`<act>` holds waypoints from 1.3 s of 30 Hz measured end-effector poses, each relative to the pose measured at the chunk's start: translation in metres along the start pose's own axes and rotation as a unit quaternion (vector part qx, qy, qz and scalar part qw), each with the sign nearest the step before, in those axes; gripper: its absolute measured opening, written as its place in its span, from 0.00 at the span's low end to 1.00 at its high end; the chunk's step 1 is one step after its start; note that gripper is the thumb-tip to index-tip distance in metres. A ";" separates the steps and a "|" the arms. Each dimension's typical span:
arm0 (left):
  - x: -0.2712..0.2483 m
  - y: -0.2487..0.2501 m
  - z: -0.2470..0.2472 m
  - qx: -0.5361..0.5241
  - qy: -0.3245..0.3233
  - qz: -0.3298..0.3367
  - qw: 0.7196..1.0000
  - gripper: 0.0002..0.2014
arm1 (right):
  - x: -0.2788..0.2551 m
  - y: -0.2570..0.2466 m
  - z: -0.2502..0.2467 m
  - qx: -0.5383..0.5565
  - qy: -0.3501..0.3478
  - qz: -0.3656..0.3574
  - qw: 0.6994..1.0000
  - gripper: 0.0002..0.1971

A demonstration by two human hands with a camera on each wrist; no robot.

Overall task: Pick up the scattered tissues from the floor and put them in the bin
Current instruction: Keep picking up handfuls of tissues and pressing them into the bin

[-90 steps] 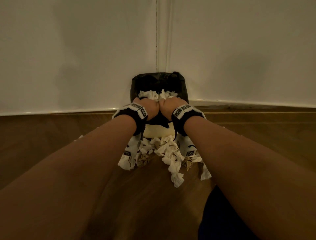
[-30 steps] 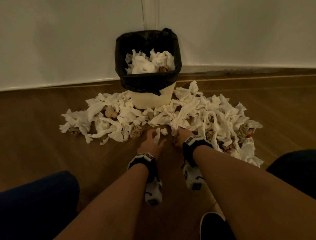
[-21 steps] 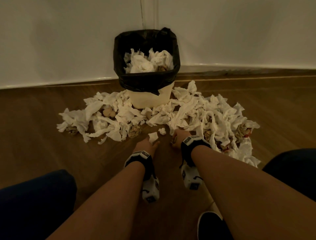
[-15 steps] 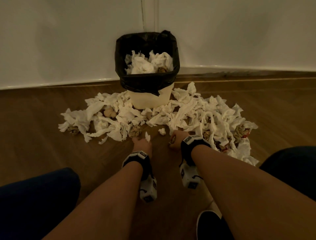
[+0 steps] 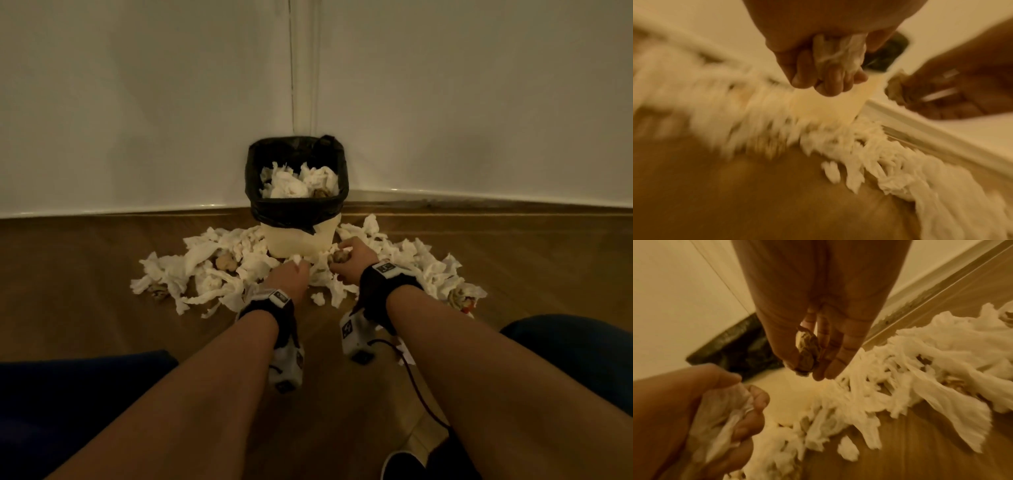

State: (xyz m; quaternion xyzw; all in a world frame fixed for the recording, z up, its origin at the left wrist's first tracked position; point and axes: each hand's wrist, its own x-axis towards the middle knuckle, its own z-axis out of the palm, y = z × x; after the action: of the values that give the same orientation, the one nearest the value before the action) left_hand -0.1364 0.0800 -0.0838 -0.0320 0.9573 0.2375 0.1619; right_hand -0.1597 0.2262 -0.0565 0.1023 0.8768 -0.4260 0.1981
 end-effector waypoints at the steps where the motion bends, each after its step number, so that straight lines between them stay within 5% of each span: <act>1: -0.001 0.006 -0.013 0.009 0.013 0.026 1.000 0.21 | -0.002 -0.008 -0.007 0.006 0.009 -0.011 1.000 0.24; 6: 0.007 0.040 -0.078 0.110 0.047 0.152 0.981 0.15 | -0.011 -0.057 -0.043 0.024 0.086 -0.104 0.991 0.20; 10: 0.024 0.061 -0.126 0.105 0.136 0.122 0.977 0.17 | -0.010 -0.091 -0.068 0.011 0.139 -0.164 0.977 0.20; 16: 0.042 0.051 -0.155 -0.053 0.226 0.116 0.966 0.19 | 0.007 -0.098 -0.070 -0.027 0.164 -0.203 0.965 0.15; 24: 0.073 0.016 -0.134 -0.070 0.219 0.054 0.972 0.07 | 0.040 -0.098 -0.050 -0.228 0.137 -0.236 0.935 0.19; 32: 0.088 0.021 -0.122 0.069 0.145 0.062 0.985 0.13 | 0.056 -0.100 -0.034 -0.314 0.072 -0.242 0.915 0.14; 39: 0.088 0.013 -0.106 0.140 0.119 0.108 0.977 0.18 | 0.064 -0.097 -0.017 -0.433 -0.005 -0.225 0.873 0.23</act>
State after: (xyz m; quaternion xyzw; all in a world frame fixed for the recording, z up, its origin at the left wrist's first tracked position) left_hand -0.2530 0.0433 -0.0179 0.0661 0.9913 0.1117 0.0231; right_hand -0.2556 0.1802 -0.0064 -0.1956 0.9719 -0.0371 0.1254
